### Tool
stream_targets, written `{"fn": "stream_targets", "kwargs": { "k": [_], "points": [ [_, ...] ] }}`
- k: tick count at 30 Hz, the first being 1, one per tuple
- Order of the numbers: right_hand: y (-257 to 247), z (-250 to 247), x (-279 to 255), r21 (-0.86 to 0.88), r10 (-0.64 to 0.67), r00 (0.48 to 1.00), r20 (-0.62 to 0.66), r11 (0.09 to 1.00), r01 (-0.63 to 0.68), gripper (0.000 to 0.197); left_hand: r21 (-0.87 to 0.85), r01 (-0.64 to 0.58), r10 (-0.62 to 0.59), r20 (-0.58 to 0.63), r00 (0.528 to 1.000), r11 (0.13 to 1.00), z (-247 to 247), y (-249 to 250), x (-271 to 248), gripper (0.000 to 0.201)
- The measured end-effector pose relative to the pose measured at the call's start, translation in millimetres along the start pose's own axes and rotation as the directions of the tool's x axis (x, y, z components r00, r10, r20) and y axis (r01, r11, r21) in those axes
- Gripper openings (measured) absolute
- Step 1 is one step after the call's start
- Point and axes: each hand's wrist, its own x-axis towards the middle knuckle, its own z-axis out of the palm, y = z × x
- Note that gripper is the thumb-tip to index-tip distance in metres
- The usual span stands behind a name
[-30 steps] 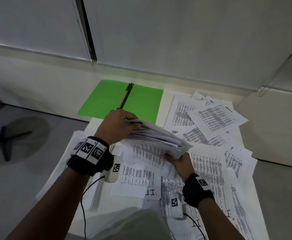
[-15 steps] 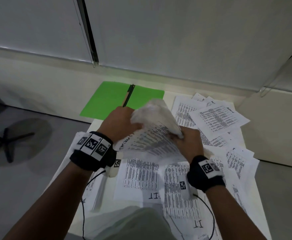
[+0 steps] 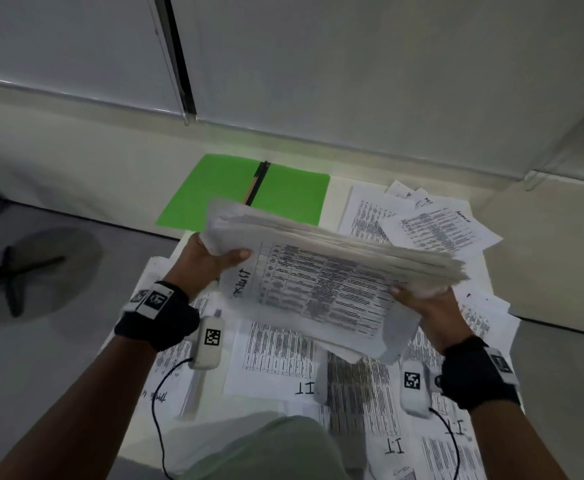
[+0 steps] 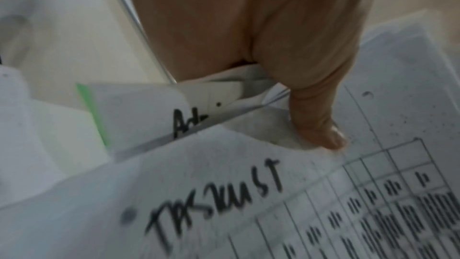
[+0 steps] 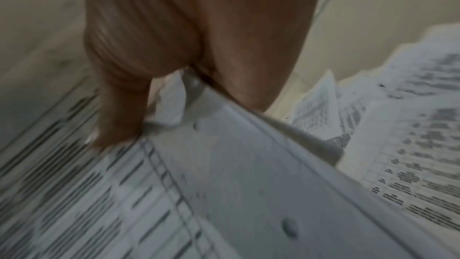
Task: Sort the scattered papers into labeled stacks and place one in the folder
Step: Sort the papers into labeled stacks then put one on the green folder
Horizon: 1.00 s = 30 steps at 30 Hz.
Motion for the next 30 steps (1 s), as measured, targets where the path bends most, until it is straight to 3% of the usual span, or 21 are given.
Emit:
{"fn": "stream_targets", "kwargs": {
  "k": [3,5,7,9,11,14,18,21,22,26,28,30],
  "points": [
    [-9,6,-6,0.010,-0.092,0.988,-0.120,0.996,0.094,0.052,-0.078,-0.051,0.047,-0.044,0.998,0.996,12,-2,-1,0.027],
    [-17,10,-14,0.028,-0.189,0.977,-0.098,0.981,0.193,0.038,-0.100,-0.074,0.068,-0.064,0.996,0.992,16,-5,-3,0.029],
    [-9,8,-23,0.023,-0.232,0.971,-0.065,0.972,0.234,0.048,-0.111,-0.016,0.007,-0.079,0.997,0.994,13,-18,-4,0.036],
    [13,7,-32,-0.030,-0.155,0.985,-0.070,0.988,0.153,0.042,-0.007,0.102,-0.102,-0.050,0.993,0.995,5,-48,-8,0.040],
    [44,1,-41,-0.086,-0.007,0.998,-0.064,0.996,0.002,0.027,0.182,0.204,-0.208,0.003,0.978,0.962,1,-83,-14,0.024],
    [77,0,-53,-0.153,0.149,0.986,-0.068,0.976,-0.158,0.027,0.326,0.279,-0.287,-0.024,0.958,0.903,0,-120,-30,0.020],
    [84,1,-58,-0.142,0.141,0.988,-0.069,0.978,-0.150,0.029,0.143,0.288,-0.277,-0.095,0.956,0.947,7,-126,-39,0.032],
    [83,0,-58,-0.098,0.153,0.988,-0.037,0.983,-0.155,0.066,0.044,0.273,-0.268,-0.094,0.959,0.961,12,-119,-33,0.051],
    [81,0,-57,-0.088,0.145,0.989,-0.041,0.985,-0.148,0.067,0.020,0.268,-0.265,-0.095,0.960,0.963,14,-115,-31,0.055],
    [68,0,-52,0.020,0.097,0.994,-0.057,0.995,-0.096,0.062,0.001,0.166,-0.166,-0.025,0.986,0.986,22,-98,-23,0.035],
    [62,2,-51,0.031,0.060,0.997,-0.042,0.998,-0.059,0.056,0.008,0.118,-0.118,-0.004,0.993,0.993,26,-94,-22,0.050],
    [55,7,-51,0.039,0.040,0.999,-0.019,0.998,-0.039,0.035,0.055,0.059,-0.057,-0.036,0.998,0.997,26,-97,-19,0.065]
  ]
}}
